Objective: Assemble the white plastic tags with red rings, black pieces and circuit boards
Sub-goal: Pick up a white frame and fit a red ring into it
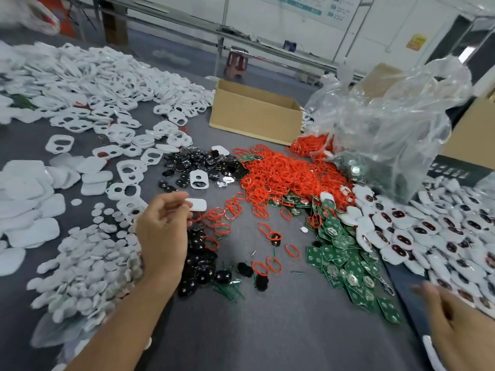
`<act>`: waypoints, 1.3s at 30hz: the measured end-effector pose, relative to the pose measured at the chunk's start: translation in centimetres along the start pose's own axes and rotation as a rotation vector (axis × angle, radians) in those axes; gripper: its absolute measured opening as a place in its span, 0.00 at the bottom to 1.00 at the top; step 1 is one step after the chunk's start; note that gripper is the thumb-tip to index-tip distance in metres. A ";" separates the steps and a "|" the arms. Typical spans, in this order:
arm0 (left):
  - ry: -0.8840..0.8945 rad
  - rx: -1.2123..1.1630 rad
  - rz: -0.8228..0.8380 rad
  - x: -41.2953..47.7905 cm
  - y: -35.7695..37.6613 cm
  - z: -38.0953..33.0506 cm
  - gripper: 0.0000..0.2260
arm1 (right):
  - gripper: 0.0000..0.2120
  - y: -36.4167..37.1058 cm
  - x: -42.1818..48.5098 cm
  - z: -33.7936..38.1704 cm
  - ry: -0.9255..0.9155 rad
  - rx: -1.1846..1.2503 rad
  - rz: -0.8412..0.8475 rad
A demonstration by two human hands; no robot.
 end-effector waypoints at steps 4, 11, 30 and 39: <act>0.001 -0.001 -0.012 0.1 -0.3 -0.4 0.14 | 0.17 4.1 -0.1 8.9 -0.333 0.168 0.091; 0.007 0.070 -0.024 0.2 -0.5 -0.6 0.14 | 0.12 11.1 2.8 21.9 -0.690 0.217 0.322; 0.032 0.056 -0.034 0.2 -0.5 -0.7 0.06 | 0.04 16.2 7.0 32.1 -0.576 0.295 0.365; 0.121 0.110 0.358 -0.1 1.2 -0.8 0.16 | 0.04 11.3 3.4 27.3 -0.806 0.551 0.788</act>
Point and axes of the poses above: each hand's wrist, its own x-axis towards the middle knuckle, its own y-axis out of the palm, z = x × y, the point moved 3 cm from there along x, towards the middle knuckle, and after that the axes turned 10 degrees about z, right-handed, at the moved point
